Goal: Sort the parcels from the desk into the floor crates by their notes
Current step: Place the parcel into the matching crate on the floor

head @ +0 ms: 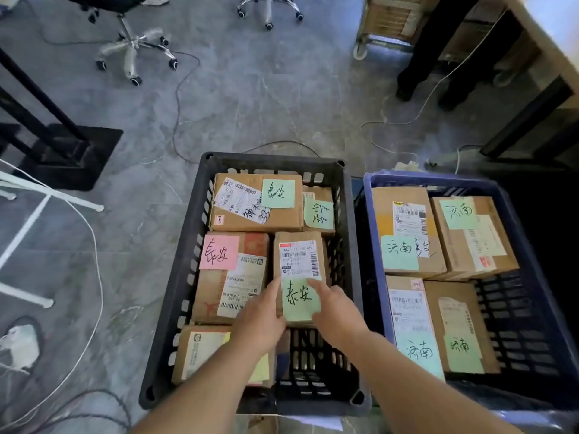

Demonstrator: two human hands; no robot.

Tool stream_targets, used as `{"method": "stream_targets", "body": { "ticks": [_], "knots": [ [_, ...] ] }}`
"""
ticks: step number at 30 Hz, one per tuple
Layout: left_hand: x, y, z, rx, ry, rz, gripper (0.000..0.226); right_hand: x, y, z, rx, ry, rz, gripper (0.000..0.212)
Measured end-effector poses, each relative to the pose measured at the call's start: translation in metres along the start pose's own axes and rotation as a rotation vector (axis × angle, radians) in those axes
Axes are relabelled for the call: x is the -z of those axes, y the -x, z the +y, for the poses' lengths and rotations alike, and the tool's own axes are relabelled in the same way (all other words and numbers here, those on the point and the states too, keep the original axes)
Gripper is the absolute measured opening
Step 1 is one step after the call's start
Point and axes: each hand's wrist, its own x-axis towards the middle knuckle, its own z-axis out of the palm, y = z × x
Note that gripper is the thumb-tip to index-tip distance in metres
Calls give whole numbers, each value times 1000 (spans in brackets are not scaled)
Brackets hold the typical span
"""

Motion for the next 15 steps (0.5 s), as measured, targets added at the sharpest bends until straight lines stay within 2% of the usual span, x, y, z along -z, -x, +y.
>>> {"method": "stream_targets", "body": {
  "ticks": [5,9,15],
  "knots": [
    [-3,-20,-14,19,-123,21,81,-8,-24,-5,22,71,-114,70],
    [-4,-21,-19,22,-209,-32,74,-13,-27,-4,12,127,-202,74],
    [13,-3,13,65,-240,-46,74,13,-5,-5,-11,156,-57,60]
  ]
}}
